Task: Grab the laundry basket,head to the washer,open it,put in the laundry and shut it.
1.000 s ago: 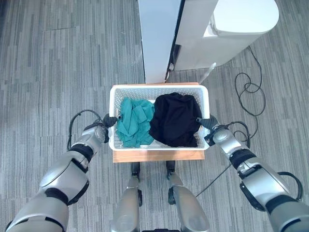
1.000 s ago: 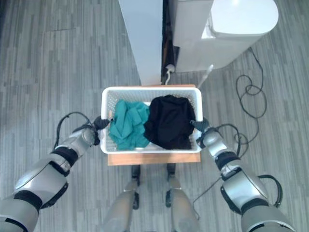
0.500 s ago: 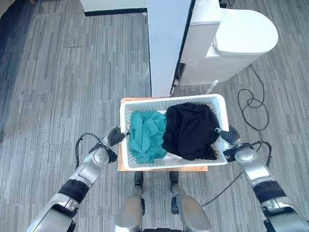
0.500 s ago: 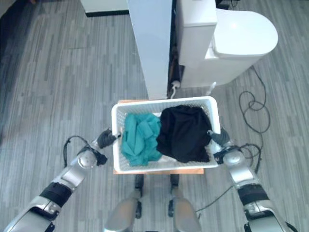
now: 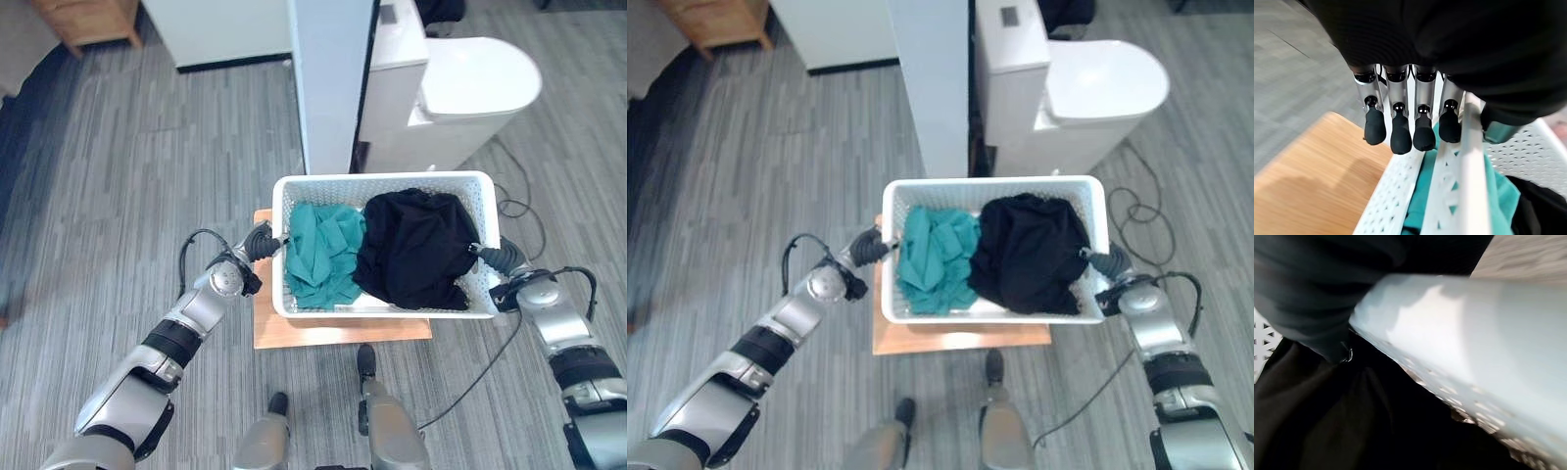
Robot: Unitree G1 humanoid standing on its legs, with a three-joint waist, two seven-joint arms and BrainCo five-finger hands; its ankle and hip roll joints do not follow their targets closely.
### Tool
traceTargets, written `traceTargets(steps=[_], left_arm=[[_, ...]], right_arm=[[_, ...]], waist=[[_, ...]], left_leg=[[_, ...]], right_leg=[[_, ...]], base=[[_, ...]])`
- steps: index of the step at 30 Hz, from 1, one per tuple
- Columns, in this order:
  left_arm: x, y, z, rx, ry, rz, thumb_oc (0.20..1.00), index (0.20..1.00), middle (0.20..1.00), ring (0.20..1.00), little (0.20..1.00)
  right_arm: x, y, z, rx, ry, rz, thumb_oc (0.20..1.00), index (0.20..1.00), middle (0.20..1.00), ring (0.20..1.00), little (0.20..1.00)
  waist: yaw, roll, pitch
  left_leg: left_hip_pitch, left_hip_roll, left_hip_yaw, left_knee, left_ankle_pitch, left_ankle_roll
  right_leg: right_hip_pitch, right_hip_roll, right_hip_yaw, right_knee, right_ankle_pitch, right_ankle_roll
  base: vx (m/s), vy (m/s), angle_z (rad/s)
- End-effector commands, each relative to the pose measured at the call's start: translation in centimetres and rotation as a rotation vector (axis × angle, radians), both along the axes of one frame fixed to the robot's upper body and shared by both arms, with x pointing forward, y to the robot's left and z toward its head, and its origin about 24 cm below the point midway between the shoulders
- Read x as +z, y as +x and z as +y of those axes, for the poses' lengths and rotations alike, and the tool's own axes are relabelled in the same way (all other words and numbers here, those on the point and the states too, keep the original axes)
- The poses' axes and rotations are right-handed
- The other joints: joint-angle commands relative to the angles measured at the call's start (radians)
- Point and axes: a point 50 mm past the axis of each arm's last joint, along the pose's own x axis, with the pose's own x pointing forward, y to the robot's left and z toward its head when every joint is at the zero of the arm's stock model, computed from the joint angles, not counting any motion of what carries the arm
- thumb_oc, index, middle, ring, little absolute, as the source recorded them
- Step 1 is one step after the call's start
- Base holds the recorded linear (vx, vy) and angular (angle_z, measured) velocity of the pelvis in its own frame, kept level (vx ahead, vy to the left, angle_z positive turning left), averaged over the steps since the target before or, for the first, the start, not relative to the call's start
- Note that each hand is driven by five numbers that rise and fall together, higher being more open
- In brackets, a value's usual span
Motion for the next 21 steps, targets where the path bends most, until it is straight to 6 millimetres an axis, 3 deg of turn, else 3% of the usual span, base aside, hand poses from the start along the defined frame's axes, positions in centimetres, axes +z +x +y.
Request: traceTargets(steps=[1,2,3,5,6,8,9,10,12,14,16,21], left_arm=[[-2.6,0.2,3.8,0.129,0.11,0.115,0.2,0.2,0.2,0.2,0.2],[-2.6,0.2,3.8,0.129,0.109,0.115,0.2,0.2,0.2,0.2,0.2],[-1.9,1.3,2.3,0.097,0.158,0.098,0.2,0.2,0.2,0.2,0.2],[-0.6,2.5,1.5,0.102,0.208,0.057,0.2,0.2,0.2,0.2,0.2],[-0.3,2.7,1.6,0.114,0.21,0.053,0.2,0.2,0.2,0.2,0.2],[0.0,3.2,1.7,0.137,0.227,0.049,0.2,0.2,0.2,0.2,0.2],[-0.3,3.3,2.5,0.164,0.226,0.069,0.2,0.2,0.2,0.2,0.2],[-0.3,3.3,2.5,0.164,0.226,0.068,0.2,0.2,0.2,0.2,0.2],[-0.7,3.2,3.2,0.188,0.231,0.084,0.2,0.2,0.2,0.2,0.2],[-0.6,3.3,3.4,0.192,0.234,0.083,0.2,0.2,0.2,0.2,0.2],[-1.0,3.2,5.2,0.252,0.238,0.109,0.2,0.2,0.2,0.2,0.2],[-0.8,3.4,5.9,0.292,0.239,0.108,0.2,0.2,0.2,0.2,0.2]], right_arm=[[0.2,-2.3,-6.4,-0.194,-0.045,0.126,0.2,0.2,0.2,0.2,0.2],[0.2,-2.3,-6.4,-0.194,-0.045,0.126,0.2,0.2,0.2,0.2,0.2],[0.2,-1.3,-6.6,-0.221,-0.074,0.196,0.2,0.2,0.2,0.2,0.2],[1.8,0.8,-5.4,-0.193,-0.104,0.196,0.2,0.2,0.2,0.2,0.2],[2.1,1.4,-4.9,-0.173,-0.117,0.199,0.2,0.2,0.2,0.2,0.2],[3.0,2.9,-3.3,-0.13,-0.114,0.173,0.2,0.2,0.2,0.2,0.2],[3.1,3.7,-2.3,-0.107,-0.104,0.177,0.2,0.2,0.2,0.2,0.2],[3.1,3.7,-2.3,-0.107,-0.104,0.176,0.2,0.2,0.2,0.2,0.2],[3.1,4.4,-1.1,-0.076,-0.108,0.185,0.2,0.2,0.2,0.2,0.2],[3.1,4.6,-0.7,-0.063,-0.116,0.193,0.2,0.2,0.2,0.2,0.2],[3.4,5.5,0.7,-0.027,-0.12,0.186,0.2,0.2,0.2,0.2,0.2],[4.2,6.1,1.1,-0.039,-0.106,0.166,0.2,0.2,0.2,0.2,0.2]], waist=[[0.026,-0.006,-0.182],[0.026,-0.006,-0.182],[0.032,0.008,-0.168],[0.048,0.027,-0.137],[0.049,0.028,-0.137],[0.06,0.035,-0.147],[0.081,0.047,-0.167],[0.082,0.045,-0.169],[0.111,0.05,-0.207],[0.128,0.048,-0.23],[0.19,0.019,-0.278],[0.208,-0.001,-0.281]], left_leg=[[0.055,-0.036,0.065,0.046,-0.108,0.055],[0.056,-0.035,0.066,0.046,-0.109,0.055],[0.077,-0.055,0.112,0.022,-0.098,0.079],[0.023,-0.079,0.201,0.05,-0.056,0.096],[0.009,-0.088,0.218,0.052,-0.042,0.101],[-0.022,-0.097,0.266,0.046,-0.012,0.122],[-0.041,-0.093,0.305,0.032,0.012,0.138],[-0.044,-0.094,0.307,0.029,0.016,0.138],[-0.066,-0.078,0.357,0.006,0.048,0.147],[-0.08,-0.068,0.384,-0.01,0.063,0.148],[-0.137,-0.043,0.462,-0.047,0.123,0.122],[-0.197,0.026,0.517,-0.078,0.195,0.072]], right_leg=[[-0.124,-0.043,0.017,-0.07,0.01,0.103],[-0.123,-0.042,0.018,-0.07,0.01,0.103],[-0.151,-0.061,-0.001,-0.058,0.001,0.108],[-0.166,-0.106,-0.13,0.059,-0.075,0.083],[-0.161,-0.12,-0.149,0.108,-0.093,0.072],[-0.135,-0.118,-0.156,0.25,-0.127,0.056],[-0.082,-0.108,-0.156,0.334,-0.176,0.046],[-0.084,-0.109,-0.154,0.331,-0.171,0.045],[0.002,-0.104,-0.142,0.379,-0.218,0.049],[0.039,-0.102,-0.133,0.364,-0.23,0.05],[0.183,-0.115,-0.156,0.209,-0.247,0.078],[0.207,-0.086,-0.168,0.043,-0.25,0.077]], base=[[-0.18,0.241,-1.08],[-0.29,0.324,-1.3],[-0.49,0.336,-1.44],[-0.59,0.29,-1.24],[-0.4,0.129,-1.71],[-0.36,0.129,-1.57],[-0.27,0.094,-1.19],[-0.25,0.046,-1.23],[-0.17,-0.046,-1.17],[-0.16,-0.119,-1.14],[-0.26,-0.285,-0.69],[-0.24,-0.326,-0.93]])
